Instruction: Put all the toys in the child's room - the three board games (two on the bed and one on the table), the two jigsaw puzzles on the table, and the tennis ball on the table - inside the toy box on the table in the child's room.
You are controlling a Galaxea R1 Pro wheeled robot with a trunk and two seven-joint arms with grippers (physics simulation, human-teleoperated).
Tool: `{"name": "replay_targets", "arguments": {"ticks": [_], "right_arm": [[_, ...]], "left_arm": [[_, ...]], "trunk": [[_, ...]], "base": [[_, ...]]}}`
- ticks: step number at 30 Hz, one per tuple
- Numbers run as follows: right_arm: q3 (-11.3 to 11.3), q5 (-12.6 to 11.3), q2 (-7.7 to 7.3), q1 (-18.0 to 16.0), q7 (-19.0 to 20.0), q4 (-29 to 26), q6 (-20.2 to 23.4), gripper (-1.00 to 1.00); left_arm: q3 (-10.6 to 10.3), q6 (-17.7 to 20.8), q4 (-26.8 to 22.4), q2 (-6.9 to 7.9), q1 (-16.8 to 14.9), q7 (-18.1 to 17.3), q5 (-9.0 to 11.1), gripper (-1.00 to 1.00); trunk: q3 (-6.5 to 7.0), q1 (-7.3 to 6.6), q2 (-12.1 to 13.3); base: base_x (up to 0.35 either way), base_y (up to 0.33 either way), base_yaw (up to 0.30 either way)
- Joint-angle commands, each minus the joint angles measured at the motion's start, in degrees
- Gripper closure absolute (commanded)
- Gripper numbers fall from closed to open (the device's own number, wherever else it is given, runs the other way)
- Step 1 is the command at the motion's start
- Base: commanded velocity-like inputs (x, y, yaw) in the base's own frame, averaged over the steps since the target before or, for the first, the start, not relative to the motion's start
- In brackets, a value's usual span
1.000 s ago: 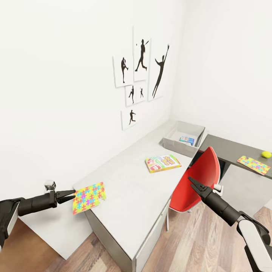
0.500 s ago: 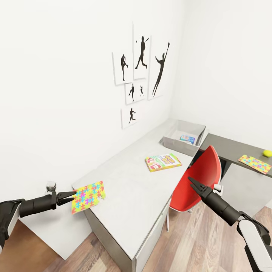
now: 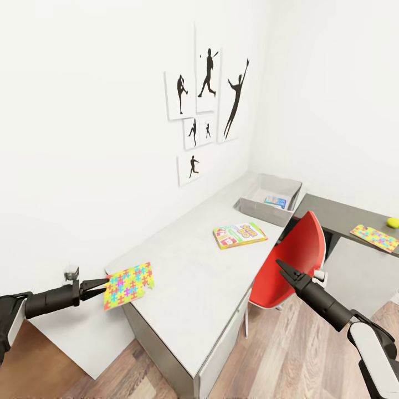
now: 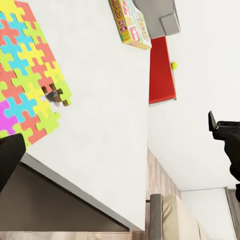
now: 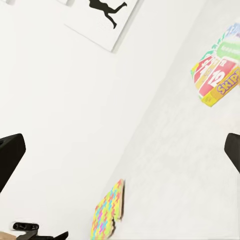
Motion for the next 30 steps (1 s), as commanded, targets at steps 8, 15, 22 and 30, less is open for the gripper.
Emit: {"name": "replay_targets", "arguments": {"ticks": [8, 15, 22, 30], "right_arm": [[-0.08, -0.29, 0.04, -0.04, -0.08, -0.01, 0.44, -1.0], [-0.08, -0.29, 0.04, -0.04, -0.09, -0.02, 0.44, -1.0], [-0.08, -0.29, 0.1, -0.04, -0.16, -0.02, 0.36, -1.0], [-0.08, -0.29, 0.13, -0.04, -0.25, -0.02, 0.35, -1.0]], "left_arm": [[0.15, 1.01, 0.0, 0.0, -0.06, -0.26, -0.06, -1.0], [0.12, 1.18, 0.0, 0.0, -0.06, -0.26, -0.05, -1.0], [0.12, 1.23, 0.0, 0.0, -0.06, -0.26, -0.06, -1.0], [0.16, 1.23, 0.0, 0.06, -0.05, -0.29, -0.05, -1.0]], "trunk": [[-1.5, 1.74, -3.27], [-2.76, 3.28, -6.07], [-4.02, 4.82, -8.88], [-5.45, 6.58, -12.09]], "base": [[-0.089, 0.0, 0.0], [-0.009, 0.0, 0.0], [-0.131, 0.016, 0.0], [-0.017, 0.002, 0.0]]}}
